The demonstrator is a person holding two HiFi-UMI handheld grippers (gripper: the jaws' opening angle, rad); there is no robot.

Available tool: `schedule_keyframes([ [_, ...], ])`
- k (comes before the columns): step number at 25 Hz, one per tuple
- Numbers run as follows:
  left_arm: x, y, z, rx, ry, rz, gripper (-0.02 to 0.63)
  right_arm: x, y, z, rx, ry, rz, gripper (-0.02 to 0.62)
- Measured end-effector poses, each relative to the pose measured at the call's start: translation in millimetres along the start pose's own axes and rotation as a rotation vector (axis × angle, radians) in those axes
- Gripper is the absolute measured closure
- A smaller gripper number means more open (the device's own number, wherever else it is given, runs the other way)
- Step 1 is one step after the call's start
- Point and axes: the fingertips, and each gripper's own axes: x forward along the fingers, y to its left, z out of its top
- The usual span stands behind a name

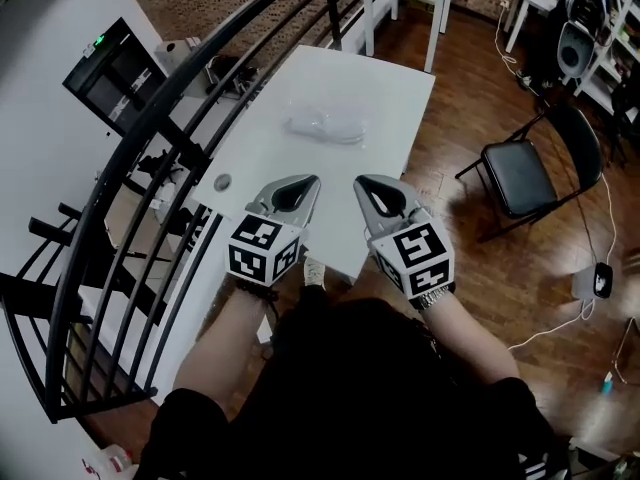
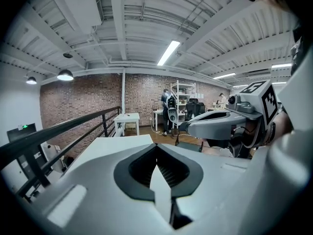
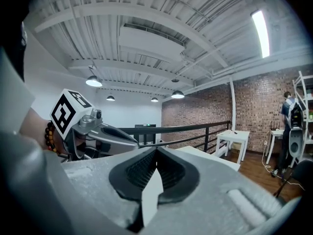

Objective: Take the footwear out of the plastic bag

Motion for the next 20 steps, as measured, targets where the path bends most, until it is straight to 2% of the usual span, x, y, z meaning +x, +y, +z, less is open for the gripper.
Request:
schedule_keyframes([
  [6,21,48,-3,-0.028,0.009,-0.032,0.591,45,-14,-1,-0.01,0.051,-0.034,0.604],
  [13,55,134,-8,-0.057,0.042,-0.06,0.591,133,-31,-5,0.0,0.145,-0.051,0.604],
  [18,80,172,-44,-0.12,0.078,-0.072,0.591,173,-39,-41,0.002,0.259,-0.048,0.603],
  [20,89,184,-59,-0.132,0.089,-0.069,0.591,188,-40,-59,-0.003,0.302,-0.033,0.576],
])
